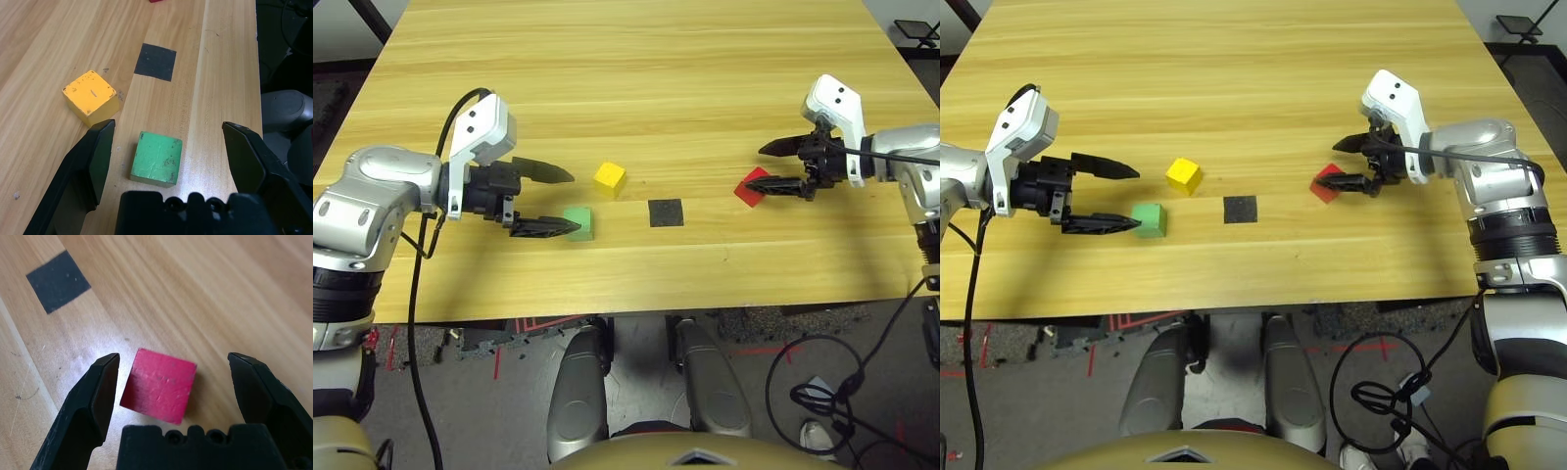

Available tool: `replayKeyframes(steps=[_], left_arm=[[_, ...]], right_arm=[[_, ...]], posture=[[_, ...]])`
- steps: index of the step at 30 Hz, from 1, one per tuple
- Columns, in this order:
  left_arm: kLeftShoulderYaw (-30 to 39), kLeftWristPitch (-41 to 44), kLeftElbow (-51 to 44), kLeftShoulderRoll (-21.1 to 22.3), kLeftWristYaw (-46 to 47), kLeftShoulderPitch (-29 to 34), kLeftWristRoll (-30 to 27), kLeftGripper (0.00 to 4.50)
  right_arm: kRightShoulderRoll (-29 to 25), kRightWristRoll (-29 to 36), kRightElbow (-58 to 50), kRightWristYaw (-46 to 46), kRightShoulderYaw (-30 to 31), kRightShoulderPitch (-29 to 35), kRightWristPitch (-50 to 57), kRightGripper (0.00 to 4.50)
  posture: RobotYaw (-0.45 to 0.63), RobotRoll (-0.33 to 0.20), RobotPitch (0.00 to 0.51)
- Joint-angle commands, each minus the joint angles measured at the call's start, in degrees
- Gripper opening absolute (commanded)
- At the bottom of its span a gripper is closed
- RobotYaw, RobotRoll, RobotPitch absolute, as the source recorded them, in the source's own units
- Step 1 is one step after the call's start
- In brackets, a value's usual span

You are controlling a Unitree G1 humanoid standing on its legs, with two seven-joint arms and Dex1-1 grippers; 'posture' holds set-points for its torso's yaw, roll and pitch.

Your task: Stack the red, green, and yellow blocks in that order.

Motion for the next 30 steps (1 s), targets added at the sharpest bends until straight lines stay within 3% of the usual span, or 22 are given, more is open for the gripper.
replayKeyframes(steps=[1,7,10,15,24,30], left_arm=[[0.57,0.96,-1.21,0.62,0.22,0.99,0.09,4.47],[0.77,1.46,-1.3,0.58,0.64,0.79,0.04,4.47],[0.94,1.97,-1.76,0.43,1.1,0.68,-0.28,4.5],[1.08,2.71,-1.96,0.49,1.45,0.08,-0.53,4.5],[-0.84,3.69,-0.07,-1.96,2.25,-4.79,0.2,4.5],[-3.57,3.39,2.39,-4.79,2.33,-8.41,2.6,4.5]], right_arm=[[-0.33,-1.4,-2.46,-1.0,1.51,1.53,2.68,4.5],[0.36,-2.94,-3.76,-3.35,2.61,2.78,4.05,4.5],[1.4,-2.9,-4.48,-4.87,2.34,3.64,4.12,3.87],[2.57,-1.96,-5.72,-4.56,1.84,2.11,4.31,2.05],[3.1,-2.05,-11.33,6.16,9.22,-4.96,1.55,2.08],[8.13,-6.39,-9.9,8.57,17.17,-9.29,-0.95,2.08]], posture=[[0.18,-0.074,0.258],[0.18,-0.069,0.261],[0.18,-0.069,0.261],[0.19,-0.061,0.264],[0.19,-0.079,0.249],[0.21,-0.085,0.243]])
